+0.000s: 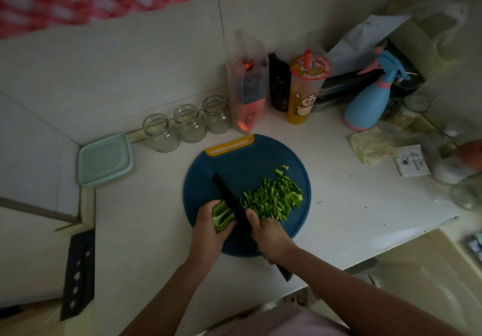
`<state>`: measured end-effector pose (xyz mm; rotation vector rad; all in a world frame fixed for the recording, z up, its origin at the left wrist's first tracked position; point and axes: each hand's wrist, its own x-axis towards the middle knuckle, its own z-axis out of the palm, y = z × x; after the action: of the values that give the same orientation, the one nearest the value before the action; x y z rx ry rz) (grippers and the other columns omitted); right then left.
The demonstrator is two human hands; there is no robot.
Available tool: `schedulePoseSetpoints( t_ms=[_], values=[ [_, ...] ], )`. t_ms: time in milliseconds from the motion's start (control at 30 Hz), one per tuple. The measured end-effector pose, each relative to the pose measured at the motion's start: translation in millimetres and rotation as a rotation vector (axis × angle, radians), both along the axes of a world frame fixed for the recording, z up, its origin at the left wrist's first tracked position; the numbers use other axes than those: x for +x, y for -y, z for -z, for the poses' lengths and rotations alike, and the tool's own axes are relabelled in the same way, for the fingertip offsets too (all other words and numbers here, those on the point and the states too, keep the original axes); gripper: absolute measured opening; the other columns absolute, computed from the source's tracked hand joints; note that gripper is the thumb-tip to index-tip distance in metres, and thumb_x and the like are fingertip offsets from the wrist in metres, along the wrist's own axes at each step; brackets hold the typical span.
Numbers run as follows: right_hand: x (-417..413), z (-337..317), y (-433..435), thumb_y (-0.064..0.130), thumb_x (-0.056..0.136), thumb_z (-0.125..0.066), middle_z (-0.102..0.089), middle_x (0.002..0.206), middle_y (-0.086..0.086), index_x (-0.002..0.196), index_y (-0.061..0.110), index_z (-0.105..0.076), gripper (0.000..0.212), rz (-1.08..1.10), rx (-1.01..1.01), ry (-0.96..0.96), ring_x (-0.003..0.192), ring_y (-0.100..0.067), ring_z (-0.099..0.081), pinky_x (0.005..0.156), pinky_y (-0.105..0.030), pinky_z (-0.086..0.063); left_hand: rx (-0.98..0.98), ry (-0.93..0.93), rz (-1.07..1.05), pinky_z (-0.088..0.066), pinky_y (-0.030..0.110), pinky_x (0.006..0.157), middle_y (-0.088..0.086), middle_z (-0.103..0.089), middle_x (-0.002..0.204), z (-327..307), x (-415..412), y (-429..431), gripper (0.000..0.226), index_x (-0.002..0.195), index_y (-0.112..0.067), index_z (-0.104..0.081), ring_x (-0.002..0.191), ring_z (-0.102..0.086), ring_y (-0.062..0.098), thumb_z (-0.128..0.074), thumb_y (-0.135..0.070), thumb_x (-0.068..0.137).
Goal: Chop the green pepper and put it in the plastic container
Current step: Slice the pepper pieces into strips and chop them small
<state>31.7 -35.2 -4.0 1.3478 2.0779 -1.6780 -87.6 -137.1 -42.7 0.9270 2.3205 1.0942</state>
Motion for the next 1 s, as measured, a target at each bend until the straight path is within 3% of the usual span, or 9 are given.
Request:
schedulePoseSetpoints(
  t_ms=[67,200,300,467,533,667,767,900,1000],
  values=[
    [2,0,1,0.059,0.096,-0.028,-0.046,0.051,-0.005,0.059,0.011,-0.045,0.063,0.050,-0.070,-0.015,0.034,-0.015,-0.042,0.035,-0.022,-0.035,-0.038,-0.054,0.004,-0.039,0.013,0.074,0.006,-0.053,0.112,-1,1,1,0.053,0.121,-0.008,-0.049,0.096,-0.056,0.016,-0.076,-0.018,0.076],
    [6,-1,0,0.060,0.095,-0.029,-0.040,0.045,-0.001,0.061,0.012,-0.041,0.060,0.092,-0.183,-0.059,0.028,-0.014,-0.034,0.036,-0.020,-0.031,-0.105,-0.130,0.016,-0.048,0.031,0.071,0.010,-0.049,0.111,-4,1,1,0.055,0.121,-0.006,-0.049,0.093,-0.058,0.024,-0.075,-0.026,0.077],
    [8,-6,-2,0.059,0.095,-0.030,-0.035,0.037,0.005,0.060,0.013,-0.038,0.058,0.111,-0.232,-0.112,0.027,-0.013,-0.032,0.035,-0.019,-0.029,-0.122,-0.146,0.044,-0.051,0.036,0.071,0.010,-0.049,0.110,-3,-1,4,0.053,0.120,-0.006,-0.050,0.091,-0.059,0.025,-0.075,-0.025,0.077],
    [9,-8,-1,0.055,0.097,-0.030,-0.036,0.033,0.008,0.054,0.013,-0.039,0.060,0.057,-0.150,-0.161,0.027,-0.009,-0.035,0.031,-0.019,-0.030,-0.149,-0.202,0.123,-0.048,0.032,0.067,0.005,-0.047,0.109,-2,0,7,0.052,0.121,-0.008,-0.051,0.092,-0.059,0.023,-0.074,-0.022,0.077],
    [10,-5,1,0.054,0.098,-0.029,-0.038,0.030,0.007,0.051,0.015,-0.038,0.062,0.000,-0.077,-0.161,0.028,-0.006,-0.038,0.033,-0.012,-0.029,-0.154,-0.216,0.135,-0.048,0.031,0.068,0.004,-0.047,0.110,-3,0,7,0.052,0.123,-0.010,-0.052,0.092,-0.059,0.022,-0.073,-0.023,0.078],
    [13,2,8,0.049,0.099,-0.031,-0.040,0.037,0.005,0.049,0.017,-0.036,0.060,-0.033,0.044,-0.179,0.037,-0.004,-0.042,0.046,-0.015,-0.033,-0.142,-0.267,0.147,-0.050,0.029,0.073,0.008,-0.048,0.116,0,1,12,0.056,0.132,-0.009,-0.051,0.096,-0.060,0.022,-0.070,-0.024,0.082],
    [16,3,15,0.042,0.100,-0.034,-0.039,0.045,0.003,0.049,0.016,-0.035,0.057,-0.058,0.104,-0.178,0.040,-0.004,-0.042,0.055,-0.024,-0.031,-0.118,-0.302,0.113,-0.045,0.023,0.080,0.013,-0.051,0.114,2,7,15,0.056,0.131,-0.006,-0.052,0.097,-0.059,0.025,-0.071,-0.021,0.081],
    [20,1,19,0.046,0.099,-0.035,-0.037,0.046,0.004,0.051,0.017,-0.033,0.056,-0.106,0.160,-0.155,0.042,-0.006,-0.041,0.061,-0.027,-0.032,-0.115,-0.325,0.083,-0.047,0.030,0.086,0.017,-0.053,0.111,8,12,18,0.057,0.132,-0.001,-0.051,0.097,-0.057,0.030,-0.070,-0.018,0.082],
    [25,-1,23,0.050,0.099,-0.031,-0.043,0.053,0.001,0.054,0.020,-0.033,0.054,-0.183,0.259,-0.101,0.056,-0.016,-0.050,0.063,-0.031,-0.032,-0.101,-0.294,0.075,-0.049,0.032,0.085,0.015,-0.052,0.109,10,13,19,0.050,0.131,-0.003,-0.053,0.096,-0.056,0.028,-0.065,-0.022,0.086]
  ],
)
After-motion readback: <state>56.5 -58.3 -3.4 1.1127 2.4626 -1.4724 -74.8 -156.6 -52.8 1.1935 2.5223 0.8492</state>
